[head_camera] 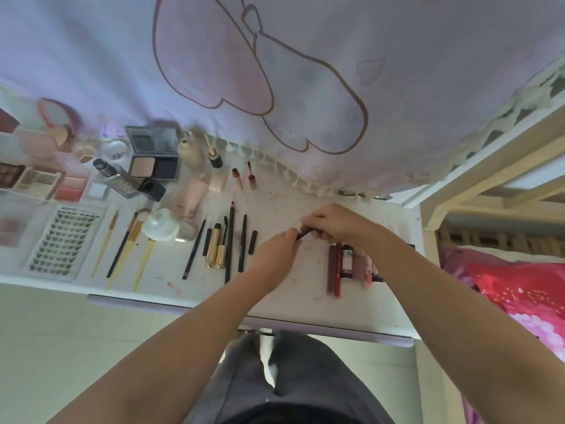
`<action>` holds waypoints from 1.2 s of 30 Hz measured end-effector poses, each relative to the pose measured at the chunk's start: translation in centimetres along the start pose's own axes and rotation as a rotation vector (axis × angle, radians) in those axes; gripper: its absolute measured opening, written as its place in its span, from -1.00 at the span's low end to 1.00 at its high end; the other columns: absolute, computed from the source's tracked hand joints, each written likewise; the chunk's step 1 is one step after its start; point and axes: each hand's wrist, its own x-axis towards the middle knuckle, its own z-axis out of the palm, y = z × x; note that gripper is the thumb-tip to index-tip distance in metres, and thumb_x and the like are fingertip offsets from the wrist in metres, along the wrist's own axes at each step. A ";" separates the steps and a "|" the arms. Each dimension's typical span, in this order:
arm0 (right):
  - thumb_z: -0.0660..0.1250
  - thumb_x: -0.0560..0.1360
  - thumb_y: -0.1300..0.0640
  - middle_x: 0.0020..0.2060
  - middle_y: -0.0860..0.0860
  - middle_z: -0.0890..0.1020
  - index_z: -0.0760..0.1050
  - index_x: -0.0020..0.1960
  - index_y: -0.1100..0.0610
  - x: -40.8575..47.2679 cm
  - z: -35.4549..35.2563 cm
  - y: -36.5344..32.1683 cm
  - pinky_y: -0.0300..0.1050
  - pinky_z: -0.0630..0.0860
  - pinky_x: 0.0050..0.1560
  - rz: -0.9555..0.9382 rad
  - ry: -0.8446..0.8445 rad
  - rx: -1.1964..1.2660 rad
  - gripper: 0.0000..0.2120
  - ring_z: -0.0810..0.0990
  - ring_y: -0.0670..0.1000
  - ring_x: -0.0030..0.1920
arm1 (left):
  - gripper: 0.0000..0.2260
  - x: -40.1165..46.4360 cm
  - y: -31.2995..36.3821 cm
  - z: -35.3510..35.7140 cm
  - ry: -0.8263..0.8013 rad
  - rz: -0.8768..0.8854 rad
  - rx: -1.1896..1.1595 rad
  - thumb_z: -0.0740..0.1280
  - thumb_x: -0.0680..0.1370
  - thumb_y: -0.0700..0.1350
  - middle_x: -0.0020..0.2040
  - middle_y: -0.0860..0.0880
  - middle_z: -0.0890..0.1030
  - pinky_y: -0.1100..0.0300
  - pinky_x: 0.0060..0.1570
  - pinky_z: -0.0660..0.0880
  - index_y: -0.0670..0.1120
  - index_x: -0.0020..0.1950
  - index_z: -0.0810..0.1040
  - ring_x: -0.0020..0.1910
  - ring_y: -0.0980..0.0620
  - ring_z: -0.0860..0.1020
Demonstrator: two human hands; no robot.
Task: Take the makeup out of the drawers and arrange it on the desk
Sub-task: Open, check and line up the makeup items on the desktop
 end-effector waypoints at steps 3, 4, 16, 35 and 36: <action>0.25 0.58 0.14 -0.50 -0.07 0.46 0.63 -0.07 0.22 -0.8 0.5 -1.1 -0.33 0.25 -0.51 -0.050 -0.155 0.001 -0.78 0.31 -0.15 -0.53 | -0.79 -1.5 -1.4 -1.4 -0.030 0.028 0.031 0.02 0.66 -0.05 -0.07 -0.10 0.54 0.10 -0.33 0.27 -0.15 0.07 0.36 -0.28 -0.04 0.39; 0.25 0.58 0.15 -0.49 -0.06 0.46 0.63 -0.05 0.22 -1.0 0.7 -1.5 -0.33 0.25 -0.50 -0.059 -0.180 -0.013 -0.79 0.31 -0.15 -0.52 | -0.79 -2.0 -1.9 -1.9 -0.037 0.042 0.057 0.02 0.66 -0.05 -0.09 -0.08 0.53 0.10 -0.33 0.28 -0.14 0.08 0.36 -0.30 -0.03 0.39; 0.24 0.59 0.14 -0.49 -0.04 0.46 0.64 -0.18 0.13 -3.3 3.7 -1.5 -0.32 0.25 -0.49 -0.102 -0.224 0.072 -0.75 0.28 -0.11 -0.52 | -0.83 -4.4 -4.4 -4.1 -0.071 0.239 0.211 0.04 0.65 -0.02 -0.32 0.12 0.33 0.24 -0.51 0.19 -0.07 0.07 0.35 -0.45 0.14 0.32; 0.15 0.57 0.14 -0.21 -0.01 0.65 0.36 -0.09 0.11 -0.6 8.3 1.3 -0.16 0.41 -0.26 0.147 0.398 0.037 -0.92 0.56 -0.02 -0.23 | -0.69 -0.7 -3.4 -4.0 -0.083 -0.153 0.085 0.08 0.63 -0.01 -0.11 -0.13 0.60 0.10 -0.25 0.45 -0.20 -0.04 0.49 -0.17 -0.09 0.54; 0.16 0.57 0.10 -0.23 -0.02 0.61 0.36 -0.13 0.10 -0.2 8.6 1.5 -0.15 0.37 -0.27 0.135 0.434 -0.071 -0.88 0.51 0.01 -0.22 | -0.63 -0.4 -3.2 -3.8 -0.068 -0.131 0.216 0.06 0.63 0.02 -0.10 -0.13 0.58 0.10 -0.22 0.42 -0.20 -0.04 0.53 -0.12 -0.09 0.52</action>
